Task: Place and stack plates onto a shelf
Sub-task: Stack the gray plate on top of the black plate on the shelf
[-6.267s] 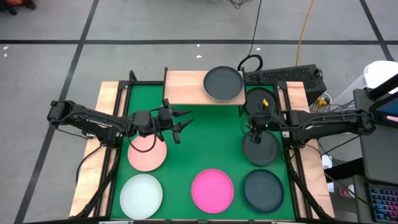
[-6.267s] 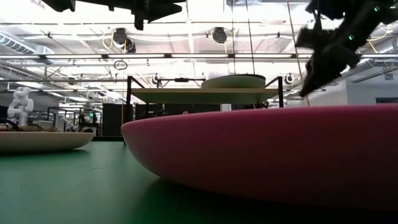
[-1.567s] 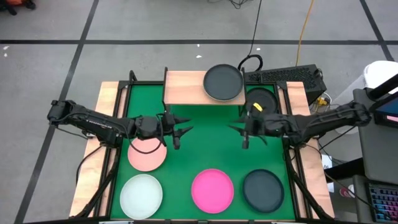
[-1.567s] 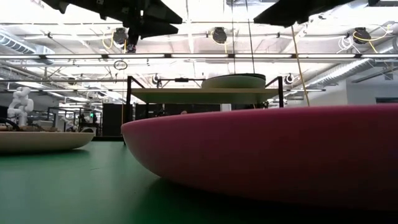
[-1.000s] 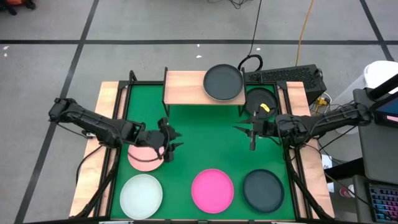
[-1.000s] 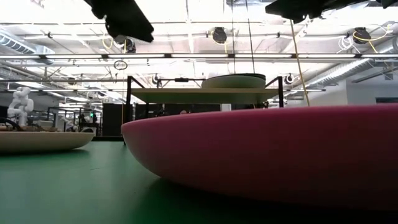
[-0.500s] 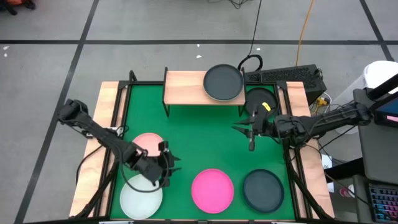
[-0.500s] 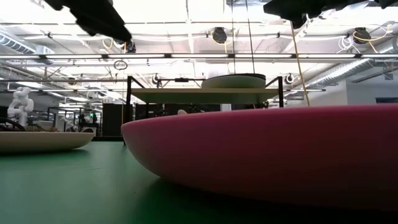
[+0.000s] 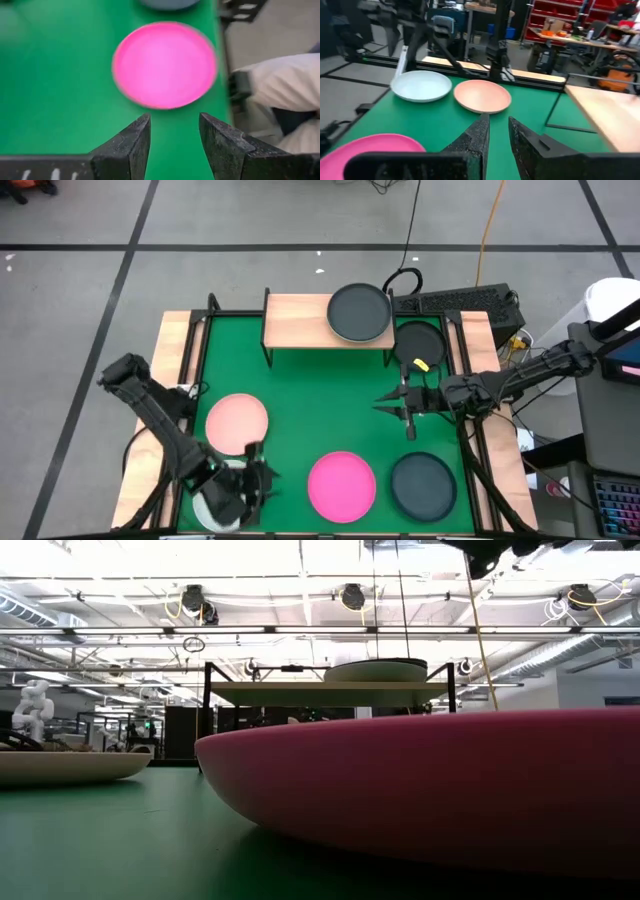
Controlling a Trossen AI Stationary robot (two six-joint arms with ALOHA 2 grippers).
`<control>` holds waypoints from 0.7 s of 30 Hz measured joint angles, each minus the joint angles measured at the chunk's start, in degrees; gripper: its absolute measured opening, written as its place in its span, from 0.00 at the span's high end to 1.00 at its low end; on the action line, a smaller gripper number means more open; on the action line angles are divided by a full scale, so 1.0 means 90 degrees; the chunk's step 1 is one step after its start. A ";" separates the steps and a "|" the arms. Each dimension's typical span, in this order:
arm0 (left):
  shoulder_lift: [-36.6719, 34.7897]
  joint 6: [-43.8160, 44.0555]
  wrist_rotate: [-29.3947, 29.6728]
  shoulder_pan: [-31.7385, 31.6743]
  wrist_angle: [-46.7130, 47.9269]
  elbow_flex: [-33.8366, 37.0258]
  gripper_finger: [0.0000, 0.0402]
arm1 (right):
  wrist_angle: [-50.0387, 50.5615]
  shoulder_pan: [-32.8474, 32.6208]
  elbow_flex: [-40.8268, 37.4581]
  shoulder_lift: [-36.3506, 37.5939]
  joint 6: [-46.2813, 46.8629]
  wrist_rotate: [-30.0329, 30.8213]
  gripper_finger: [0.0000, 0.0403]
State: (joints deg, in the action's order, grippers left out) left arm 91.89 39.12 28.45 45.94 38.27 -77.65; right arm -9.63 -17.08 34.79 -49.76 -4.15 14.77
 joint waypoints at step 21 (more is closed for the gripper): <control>0.2337 0.4560 -0.2478 0.0554 0.2429 -0.1513 0.57 | 0.0106 -0.0858 0.0002 0.0028 0.0006 0.0379 0.86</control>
State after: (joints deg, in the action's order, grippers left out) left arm 112.92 80.16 6.14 50.93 60.13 -91.26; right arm -8.67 -24.80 34.81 -49.50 -4.10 18.17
